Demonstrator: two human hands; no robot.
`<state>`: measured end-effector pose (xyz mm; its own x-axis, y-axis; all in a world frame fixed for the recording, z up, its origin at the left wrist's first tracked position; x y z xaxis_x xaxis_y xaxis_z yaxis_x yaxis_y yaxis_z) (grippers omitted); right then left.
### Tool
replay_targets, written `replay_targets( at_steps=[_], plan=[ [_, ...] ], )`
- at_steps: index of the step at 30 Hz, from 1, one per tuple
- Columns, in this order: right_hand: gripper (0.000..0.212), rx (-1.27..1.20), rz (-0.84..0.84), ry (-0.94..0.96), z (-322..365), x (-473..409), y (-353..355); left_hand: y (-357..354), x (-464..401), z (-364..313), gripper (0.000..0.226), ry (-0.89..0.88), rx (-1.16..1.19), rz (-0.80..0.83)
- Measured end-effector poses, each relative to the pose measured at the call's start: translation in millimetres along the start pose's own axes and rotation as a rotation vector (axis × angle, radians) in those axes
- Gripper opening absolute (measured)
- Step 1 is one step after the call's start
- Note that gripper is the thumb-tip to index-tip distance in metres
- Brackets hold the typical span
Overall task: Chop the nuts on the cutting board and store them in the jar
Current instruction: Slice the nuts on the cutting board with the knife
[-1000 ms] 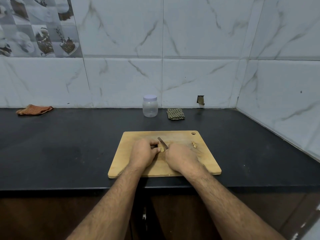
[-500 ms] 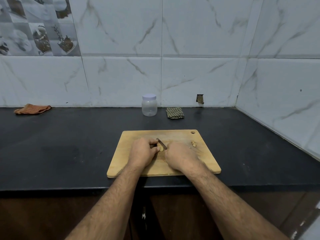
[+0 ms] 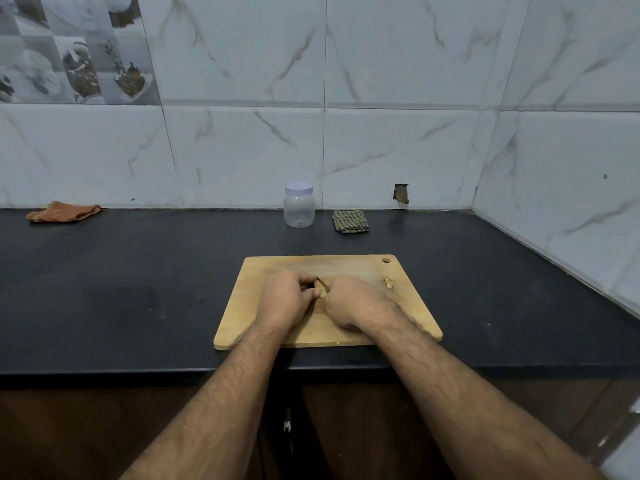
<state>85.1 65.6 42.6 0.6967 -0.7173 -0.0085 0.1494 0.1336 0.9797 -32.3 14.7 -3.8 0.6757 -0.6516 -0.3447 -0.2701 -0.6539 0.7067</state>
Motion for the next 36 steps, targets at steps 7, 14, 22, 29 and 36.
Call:
replay_targets(
  at_steps=[7, 14, 22, 29, 36],
  plan=[
    [0.031, 0.04, -0.003, -0.023, -13.3, 38.2, 2.6, 2.6, 3.4, -3.1, 0.032, 0.014, 0.002, -0.019],
    [0.024, 0.051, -0.052, -0.044, -18.4, 46.8, -2.0, 3.4, 6.8, -5.2, 0.031, 0.036, 0.038, -0.038],
    [0.025, -0.034, -0.12, -0.053, -6.2, 21.3, -4.5, 4.3, 7.4, -6.8, 0.018, 0.0, -0.021, 0.008],
    [0.027, -0.03, -0.068, -0.074, -3.1, 16.7, -4.0, 2.6, 6.1, -4.7, 0.011, -0.009, -0.004, 0.022],
    [0.028, 0.019, -0.021, -0.055, 1.4, 14.0, -0.6, 1.2, 5.2, -4.3, 0.013, -0.013, 0.004, 0.022]
  ],
)
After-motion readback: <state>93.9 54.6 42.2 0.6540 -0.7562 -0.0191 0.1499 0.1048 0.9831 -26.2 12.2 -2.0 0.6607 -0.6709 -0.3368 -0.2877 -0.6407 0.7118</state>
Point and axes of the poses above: each hand's wrist, its own x-axis away from the middle knuckle, its own y-axis out of the back of the hand, z = x × y, the point moved 1 cm from there along -x, towards the middle knuckle, and after that the axes turned 7 degrees about -z, right-handed, at the moved point
